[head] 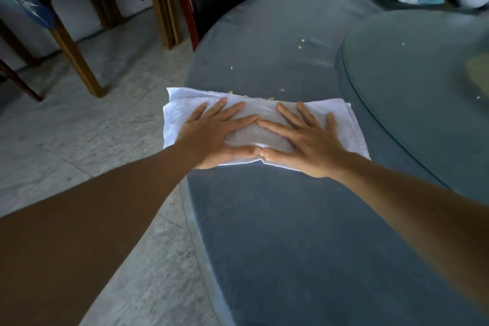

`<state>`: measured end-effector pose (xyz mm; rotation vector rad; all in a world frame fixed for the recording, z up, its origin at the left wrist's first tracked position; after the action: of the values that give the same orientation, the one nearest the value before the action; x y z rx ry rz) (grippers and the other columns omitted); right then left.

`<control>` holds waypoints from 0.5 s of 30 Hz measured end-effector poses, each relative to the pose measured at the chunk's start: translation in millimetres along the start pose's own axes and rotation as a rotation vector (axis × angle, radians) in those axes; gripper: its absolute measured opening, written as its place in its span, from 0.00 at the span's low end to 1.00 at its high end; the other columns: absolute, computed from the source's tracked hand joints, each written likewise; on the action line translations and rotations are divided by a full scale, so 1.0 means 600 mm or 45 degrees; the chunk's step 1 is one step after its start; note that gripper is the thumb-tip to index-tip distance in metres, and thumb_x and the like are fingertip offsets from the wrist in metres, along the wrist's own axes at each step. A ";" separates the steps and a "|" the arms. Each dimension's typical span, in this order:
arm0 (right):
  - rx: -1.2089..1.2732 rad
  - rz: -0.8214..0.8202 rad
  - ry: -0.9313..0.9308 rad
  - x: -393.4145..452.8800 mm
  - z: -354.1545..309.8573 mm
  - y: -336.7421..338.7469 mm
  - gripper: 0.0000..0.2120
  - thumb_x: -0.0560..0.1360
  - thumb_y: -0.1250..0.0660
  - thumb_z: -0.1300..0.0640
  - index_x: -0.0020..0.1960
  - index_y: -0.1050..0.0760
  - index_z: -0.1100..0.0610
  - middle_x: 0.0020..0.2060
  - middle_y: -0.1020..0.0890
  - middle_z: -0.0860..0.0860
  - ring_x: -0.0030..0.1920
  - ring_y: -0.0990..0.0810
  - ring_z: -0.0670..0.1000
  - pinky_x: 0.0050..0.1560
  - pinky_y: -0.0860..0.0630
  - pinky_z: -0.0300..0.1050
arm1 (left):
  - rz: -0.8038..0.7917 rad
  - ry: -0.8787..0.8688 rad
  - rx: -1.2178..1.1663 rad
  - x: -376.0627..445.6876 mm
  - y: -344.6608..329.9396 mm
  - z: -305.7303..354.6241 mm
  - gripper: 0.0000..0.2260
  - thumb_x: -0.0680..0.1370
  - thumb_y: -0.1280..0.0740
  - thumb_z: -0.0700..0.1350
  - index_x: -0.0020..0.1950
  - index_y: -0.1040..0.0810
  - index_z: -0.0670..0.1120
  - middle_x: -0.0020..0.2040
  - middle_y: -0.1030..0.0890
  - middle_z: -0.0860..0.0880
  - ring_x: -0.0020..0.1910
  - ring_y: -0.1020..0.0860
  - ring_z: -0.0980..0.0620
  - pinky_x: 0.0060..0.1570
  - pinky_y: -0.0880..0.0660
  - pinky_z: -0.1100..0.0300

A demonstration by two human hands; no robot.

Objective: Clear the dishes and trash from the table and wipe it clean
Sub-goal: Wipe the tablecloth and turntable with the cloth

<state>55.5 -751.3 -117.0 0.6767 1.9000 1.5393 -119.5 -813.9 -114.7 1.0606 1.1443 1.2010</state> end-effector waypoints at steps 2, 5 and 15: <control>0.009 0.013 -0.053 0.033 0.006 0.006 0.38 0.64 0.60 0.14 0.73 0.59 0.19 0.83 0.60 0.38 0.83 0.64 0.53 0.73 0.59 0.78 | 0.008 -0.043 0.003 0.038 0.004 -0.022 0.40 0.66 0.57 0.82 0.78 0.56 0.72 0.82 0.56 0.64 0.82 0.60 0.55 0.80 0.58 0.45; 0.017 0.010 -0.119 0.077 0.017 0.013 0.43 0.59 0.67 0.12 0.73 0.60 0.19 0.82 0.61 0.37 0.83 0.65 0.51 0.73 0.60 0.77 | -0.003 -0.120 0.002 0.094 0.012 -0.047 0.41 0.66 0.58 0.82 0.78 0.55 0.71 0.82 0.56 0.63 0.82 0.59 0.54 0.80 0.58 0.45; 0.028 0.011 -0.316 0.182 0.069 0.030 0.40 0.61 0.63 0.13 0.72 0.62 0.18 0.82 0.62 0.35 0.83 0.65 0.52 0.74 0.61 0.76 | -0.051 -0.296 -0.056 0.247 0.032 -0.092 0.42 0.65 0.58 0.82 0.78 0.53 0.72 0.82 0.56 0.63 0.82 0.59 0.55 0.79 0.59 0.45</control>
<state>10.1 -642.1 -120.1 0.8450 1.7321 1.3712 -174.7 -664.4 -114.5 1.1071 0.9503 1.0369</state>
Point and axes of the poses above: each hand's wrist, its own x-axis towards the middle knuckle, its own y-axis out of the back of the hand, z = x × y, the point moved 8 cm from there along x, towards the middle knuckle
